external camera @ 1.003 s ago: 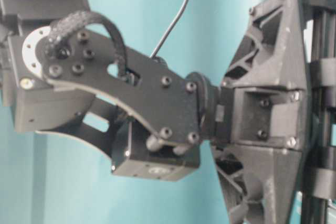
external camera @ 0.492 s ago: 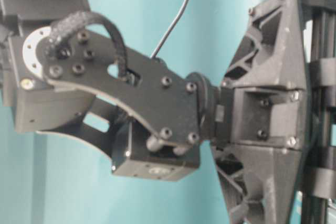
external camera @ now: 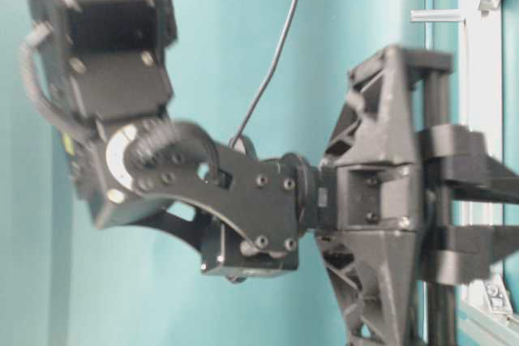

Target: Move the cable alternately left and right between 8 closely spaced pins so it hooks onto each one.

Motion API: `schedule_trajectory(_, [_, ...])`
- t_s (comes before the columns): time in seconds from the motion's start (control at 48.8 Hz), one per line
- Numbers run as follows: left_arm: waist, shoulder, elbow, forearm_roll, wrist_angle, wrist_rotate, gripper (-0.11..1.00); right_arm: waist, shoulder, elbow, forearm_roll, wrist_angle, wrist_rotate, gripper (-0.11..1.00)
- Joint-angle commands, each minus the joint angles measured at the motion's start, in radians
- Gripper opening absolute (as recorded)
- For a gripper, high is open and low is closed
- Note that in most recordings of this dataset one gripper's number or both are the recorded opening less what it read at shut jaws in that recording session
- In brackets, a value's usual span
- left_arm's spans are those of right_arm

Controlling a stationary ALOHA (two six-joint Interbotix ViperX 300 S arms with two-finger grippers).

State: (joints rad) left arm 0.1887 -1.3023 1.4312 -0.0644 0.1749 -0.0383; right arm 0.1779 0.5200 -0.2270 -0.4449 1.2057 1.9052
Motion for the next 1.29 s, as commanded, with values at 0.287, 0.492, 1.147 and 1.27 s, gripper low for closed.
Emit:
schedule_trajectory(0.287, [-0.003,0.006,-0.009,-0.002,-0.009,-0.008,0.21,-0.041,-0.031,-0.023,-0.038,-0.127,-0.018,0.15])
schedule_trajectory(0.492, [-0.003,0.006,-0.009,-0.002,-0.009,-0.008,0.21,-0.055,-0.005,-0.044,-0.043,-0.235,0.002,0.15])
schedule_trajectory(1.147, [-0.003,0.006,-0.009,-0.002,-0.009,-0.008,0.21,-0.028,0.064,-0.161,-0.037,-0.238,0.029,0.15])
schedule_trajectory(1.27, [-0.003,0.008,-0.009,-0.002,-0.009,-0.008,0.21,0.0,0.064,-0.161,-0.032,-0.229,0.043,0.15])
